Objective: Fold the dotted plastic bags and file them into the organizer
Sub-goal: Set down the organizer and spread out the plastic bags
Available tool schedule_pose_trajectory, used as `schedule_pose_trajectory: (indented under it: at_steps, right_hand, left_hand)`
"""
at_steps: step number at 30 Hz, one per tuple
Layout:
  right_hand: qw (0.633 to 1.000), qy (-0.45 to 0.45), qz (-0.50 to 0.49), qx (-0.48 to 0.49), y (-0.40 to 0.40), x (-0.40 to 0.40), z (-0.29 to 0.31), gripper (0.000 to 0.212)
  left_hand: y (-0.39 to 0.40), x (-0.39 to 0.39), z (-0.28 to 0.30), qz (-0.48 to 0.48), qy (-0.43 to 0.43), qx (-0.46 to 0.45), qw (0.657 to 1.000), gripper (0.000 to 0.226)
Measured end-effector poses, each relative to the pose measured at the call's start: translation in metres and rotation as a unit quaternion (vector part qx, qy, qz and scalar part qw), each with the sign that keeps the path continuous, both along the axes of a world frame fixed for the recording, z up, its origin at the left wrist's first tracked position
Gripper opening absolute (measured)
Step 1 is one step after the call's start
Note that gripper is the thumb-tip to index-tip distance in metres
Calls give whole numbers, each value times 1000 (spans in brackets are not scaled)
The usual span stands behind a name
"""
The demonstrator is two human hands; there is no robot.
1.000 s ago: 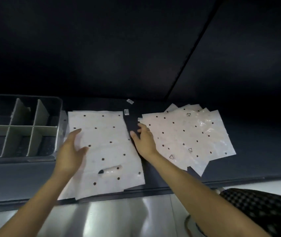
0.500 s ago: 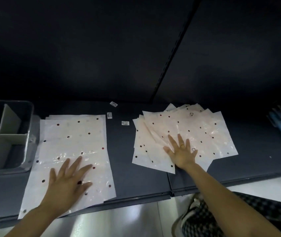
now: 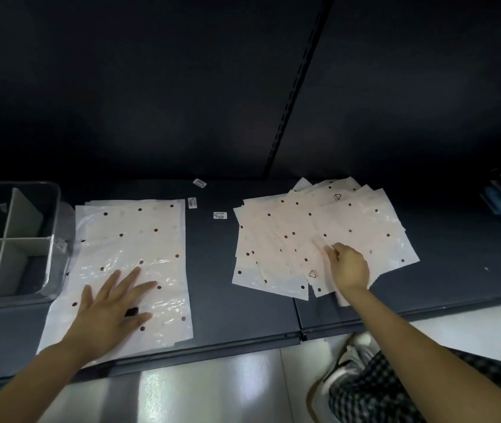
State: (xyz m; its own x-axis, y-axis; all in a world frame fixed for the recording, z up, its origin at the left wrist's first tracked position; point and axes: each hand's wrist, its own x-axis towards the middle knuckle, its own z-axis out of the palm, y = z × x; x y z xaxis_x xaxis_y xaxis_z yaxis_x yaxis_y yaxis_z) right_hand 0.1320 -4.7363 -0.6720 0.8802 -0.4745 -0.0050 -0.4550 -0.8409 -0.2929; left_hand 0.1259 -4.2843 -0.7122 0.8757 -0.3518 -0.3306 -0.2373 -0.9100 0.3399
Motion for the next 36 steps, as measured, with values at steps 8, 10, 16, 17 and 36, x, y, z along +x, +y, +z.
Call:
schedule_pose_trajectory:
  at_steps: [8,10,16,17,36]
  right_hand:
    - [807,-16,-129,577,141,34,26,28]
    - [803,-4,-79,591,168,37,23,28]
    - [950,22,235,202,193,4,-12,48]
    - [949,57,282,130,194,-1,-18,54]
    - [880,150,448,-54,345,23,-53,65]
  left_hand:
    - [35,8,3,-5,20,-28,999,96]
    - [36,12,17,14,-12,-71,997,78]
    - [49,41,52,8,-322,64,945,33]
    - [55,41,53,17,-294,105,950,37]
    - [174,58,33,89,-162,212,960,55]
